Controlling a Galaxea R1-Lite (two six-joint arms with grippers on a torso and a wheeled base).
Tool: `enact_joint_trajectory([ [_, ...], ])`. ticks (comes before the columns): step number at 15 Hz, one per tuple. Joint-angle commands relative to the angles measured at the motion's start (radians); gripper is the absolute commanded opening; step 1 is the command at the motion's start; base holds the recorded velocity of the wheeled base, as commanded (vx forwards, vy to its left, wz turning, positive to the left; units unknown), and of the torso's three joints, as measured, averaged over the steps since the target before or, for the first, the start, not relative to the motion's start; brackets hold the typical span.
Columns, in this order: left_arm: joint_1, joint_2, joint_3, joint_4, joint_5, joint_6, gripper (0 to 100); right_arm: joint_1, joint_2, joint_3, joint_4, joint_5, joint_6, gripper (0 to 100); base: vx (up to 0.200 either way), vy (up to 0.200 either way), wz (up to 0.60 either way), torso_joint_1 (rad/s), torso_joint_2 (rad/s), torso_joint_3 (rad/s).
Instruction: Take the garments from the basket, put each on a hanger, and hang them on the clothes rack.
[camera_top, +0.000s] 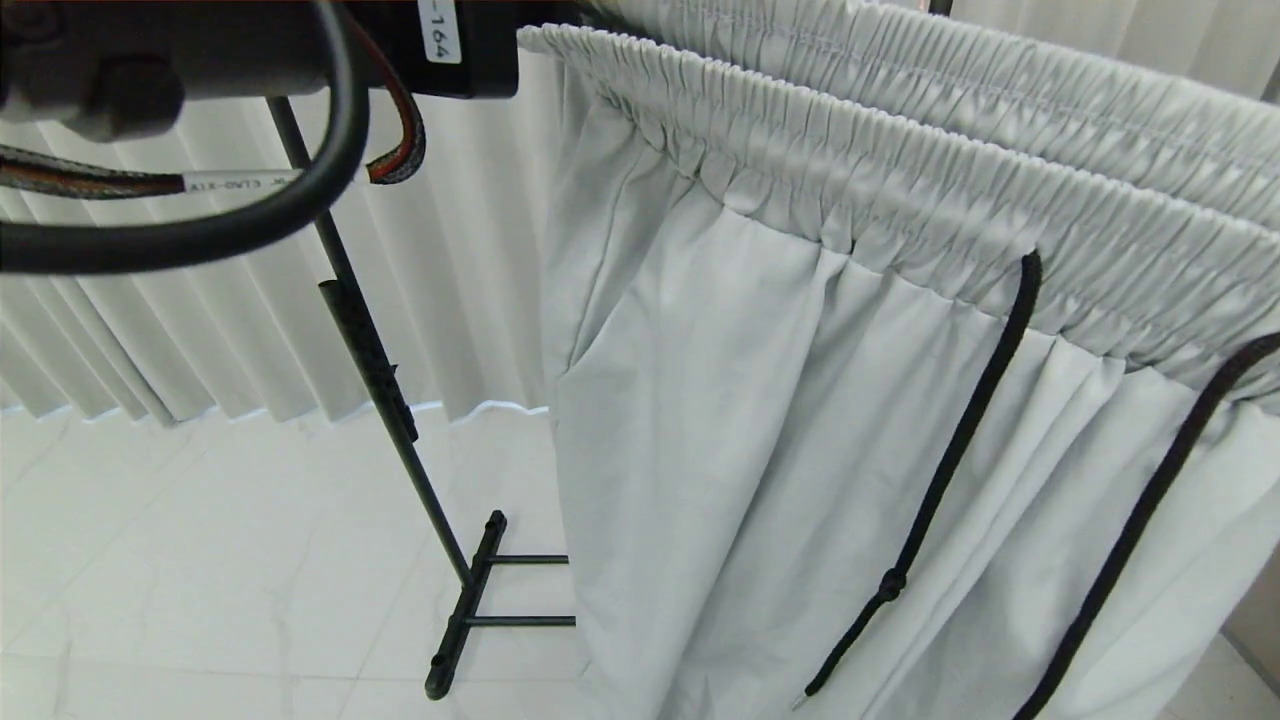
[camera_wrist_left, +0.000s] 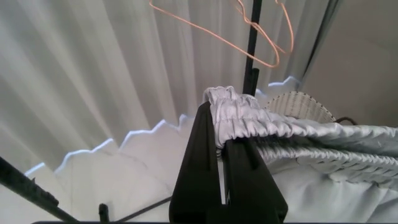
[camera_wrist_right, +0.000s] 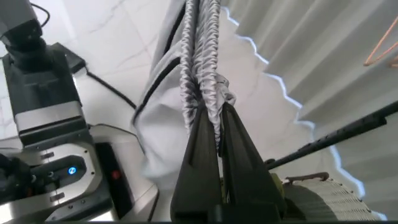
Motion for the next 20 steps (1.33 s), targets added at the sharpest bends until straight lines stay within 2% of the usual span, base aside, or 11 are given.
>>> enact_joint_trajectory([
  [1, -0.018, -0.023, 0.003, 0.02, 0.0, -0.002, 0, 0.004, 0.01, 0.002, -0.004, -0.029, -0.001, 0, 0.0, 0.0, 0.0, 0.0, 0.0, 0.0],
  [3, -0.022, -0.069, -0.003, 0.153, 0.0, -0.028, 0, 0.004, 0.033, 0.002, -0.037, -0.166, 0.001, 0, 0.0, 0.0, 0.0, 0.0, 0.0, 0.0],
  [4, -0.03, -0.089, -0.007, 0.225, 0.0, -0.065, 0, 0.003, 0.05, 0.002, -0.069, -0.203, 0.003, 0, 0.0, 0.0, 0.0, 0.0, 0.0, 0.0],
  [6, -0.054, -0.12, -0.021, 0.342, 0.0, -0.127, 0, -0.005, 0.082, 0.002, -0.138, -0.216, 0.015, 0, 0.0, 0.0, 0.0, 0.0, 0.0, 0.0],
  [7, -0.077, -0.144, -0.027, 0.423, -0.001, -0.173, 0, -0.019, 0.111, 0.002, -0.207, -0.218, 0.027, 0, 0.0, 0.0, 0.0, 0.0, 0.0, 0.0],
  [9, -0.128, -0.184, -0.027, 0.52, -0.001, -0.228, 0, -0.034, 0.157, 0.002, -0.331, -0.216, 0.029, 0, 0.0, 0.0, 0.0, 0.0, 0.0, 0.0],
  [12, -0.272, -0.239, 0.009, 0.573, -0.001, -0.324, 0, -0.034, 0.217, -0.001, -0.488, -0.215, 0.029, 0, 0.0, 0.0, 0.0, 0.0, 0.0, 0.0],
  [17, -0.281, -0.273, 0.014, 0.573, 0.002, -0.315, 0, -0.066, 0.209, -0.005, -0.498, -0.219, 0.029, 0, 0.0, 0.0, 0.0, 0.0, 0.0, 0.0],
  [18, -0.275, -0.265, -0.001, 0.572, 0.005, -0.268, 0, -0.08, 0.206, -0.016, -0.497, -0.224, 0.027, 0, 0.0, 0.0, 0.0, 0.0, 0.0, 0.0],
  [20, -0.203, -0.216, -0.076, 0.543, 0.002, -0.157, 0, -0.081, 0.206, -0.059, -0.451, -0.233, 0.029, 0, 0.0, 0.0, 0.0, 0.0, 0.0, 0.0],
])
